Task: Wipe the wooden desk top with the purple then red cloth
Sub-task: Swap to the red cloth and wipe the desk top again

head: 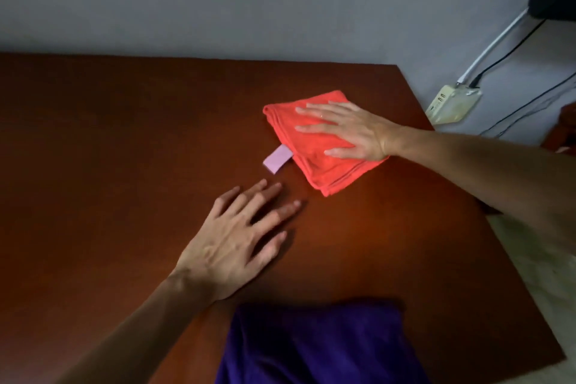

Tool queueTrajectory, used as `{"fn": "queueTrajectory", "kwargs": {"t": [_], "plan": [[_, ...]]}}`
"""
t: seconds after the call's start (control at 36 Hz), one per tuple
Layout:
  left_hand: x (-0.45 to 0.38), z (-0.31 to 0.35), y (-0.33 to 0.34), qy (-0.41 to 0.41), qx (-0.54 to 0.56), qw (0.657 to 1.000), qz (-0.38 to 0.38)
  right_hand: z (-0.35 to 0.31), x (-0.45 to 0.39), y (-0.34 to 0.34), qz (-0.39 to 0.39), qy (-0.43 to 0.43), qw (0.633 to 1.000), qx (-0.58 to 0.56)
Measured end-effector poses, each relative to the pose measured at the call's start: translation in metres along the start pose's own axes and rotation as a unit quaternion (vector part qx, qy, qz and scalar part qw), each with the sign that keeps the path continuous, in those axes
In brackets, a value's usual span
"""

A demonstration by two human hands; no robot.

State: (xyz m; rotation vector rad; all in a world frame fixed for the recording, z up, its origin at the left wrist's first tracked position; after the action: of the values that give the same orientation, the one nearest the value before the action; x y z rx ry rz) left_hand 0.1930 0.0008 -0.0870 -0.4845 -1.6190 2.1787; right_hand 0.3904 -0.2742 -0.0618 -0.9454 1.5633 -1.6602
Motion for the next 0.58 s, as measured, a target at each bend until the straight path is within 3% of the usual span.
{"fn": "queueTrajectory", "kwargs": {"t": [0.31, 0.58], "plan": [[-0.008, -0.006, 0.002, 0.007, -0.013, 1.0, -0.024, 0.101, -0.046, -0.007, -0.008, 0.13, 0.991, -0.021], [-0.009, -0.007, 0.0, -0.014, -0.019, 0.999, -0.029, 0.063, -0.027, 0.012, 0.052, 0.325, 0.941, -0.075]]}}
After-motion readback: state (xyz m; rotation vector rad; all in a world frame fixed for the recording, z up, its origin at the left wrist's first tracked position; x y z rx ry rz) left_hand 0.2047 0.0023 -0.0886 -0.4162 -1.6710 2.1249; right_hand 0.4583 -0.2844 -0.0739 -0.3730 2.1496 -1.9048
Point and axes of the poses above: each hand's wrist, its own x-axis away from the middle knuckle, its own y-axis out of the palm, z = x × y, the point moved 2 cm from there along -x, towards the middle knuckle, and after that the axes turned 2 degrees about -y, right-handed, at the moved point
